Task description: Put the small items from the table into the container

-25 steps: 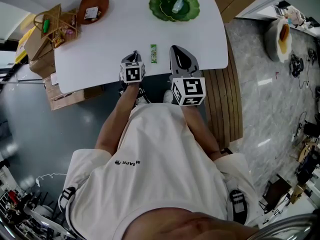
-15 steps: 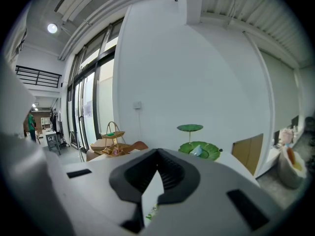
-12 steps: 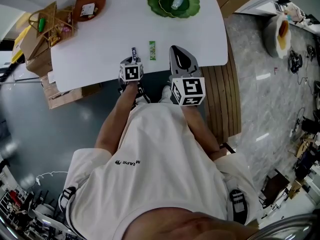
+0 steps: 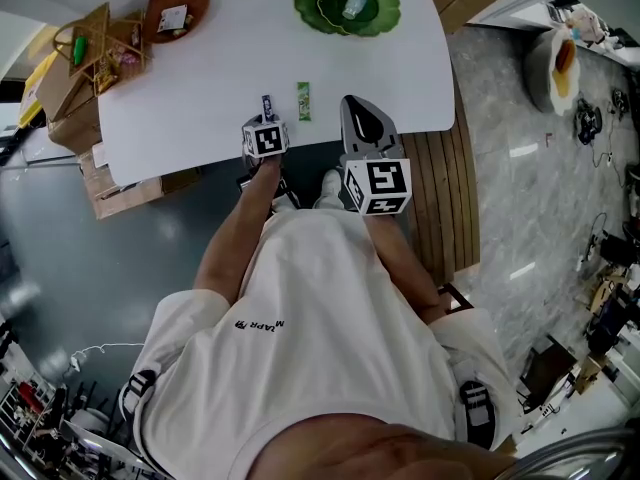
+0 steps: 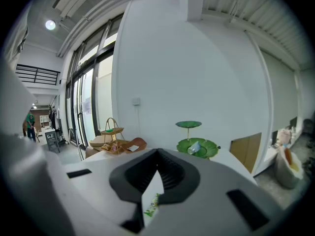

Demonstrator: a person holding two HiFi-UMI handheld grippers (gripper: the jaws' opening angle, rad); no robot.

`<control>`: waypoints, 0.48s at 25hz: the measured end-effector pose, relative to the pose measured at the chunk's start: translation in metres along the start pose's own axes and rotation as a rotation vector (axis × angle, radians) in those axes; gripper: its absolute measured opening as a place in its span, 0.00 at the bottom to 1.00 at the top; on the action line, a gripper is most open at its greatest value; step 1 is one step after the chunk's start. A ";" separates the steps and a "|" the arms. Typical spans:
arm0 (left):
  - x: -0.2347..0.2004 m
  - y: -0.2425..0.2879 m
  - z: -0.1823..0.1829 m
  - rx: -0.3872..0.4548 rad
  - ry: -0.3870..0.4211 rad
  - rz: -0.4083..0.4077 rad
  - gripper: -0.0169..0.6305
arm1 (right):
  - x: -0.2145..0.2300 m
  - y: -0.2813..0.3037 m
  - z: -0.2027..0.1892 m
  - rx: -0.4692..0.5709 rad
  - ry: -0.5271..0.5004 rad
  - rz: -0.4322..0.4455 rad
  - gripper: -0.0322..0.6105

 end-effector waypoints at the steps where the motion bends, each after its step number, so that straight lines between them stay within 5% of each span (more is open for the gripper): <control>1: 0.000 0.003 0.000 0.002 -0.002 0.012 0.21 | 0.000 0.000 -0.001 -0.002 -0.001 -0.001 0.06; 12: 0.003 0.021 -0.006 -0.014 -0.026 0.030 0.20 | 0.002 -0.001 -0.001 -0.011 -0.001 -0.015 0.06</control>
Point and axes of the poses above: the fingertips, and each gripper's own axes: y forward along the fingers, x to its right, z out of its top, the point moved 9 cm from there along -y, backward along the fingers, and after that the axes turned 12 degrees about -x, right-handed, at the moved point
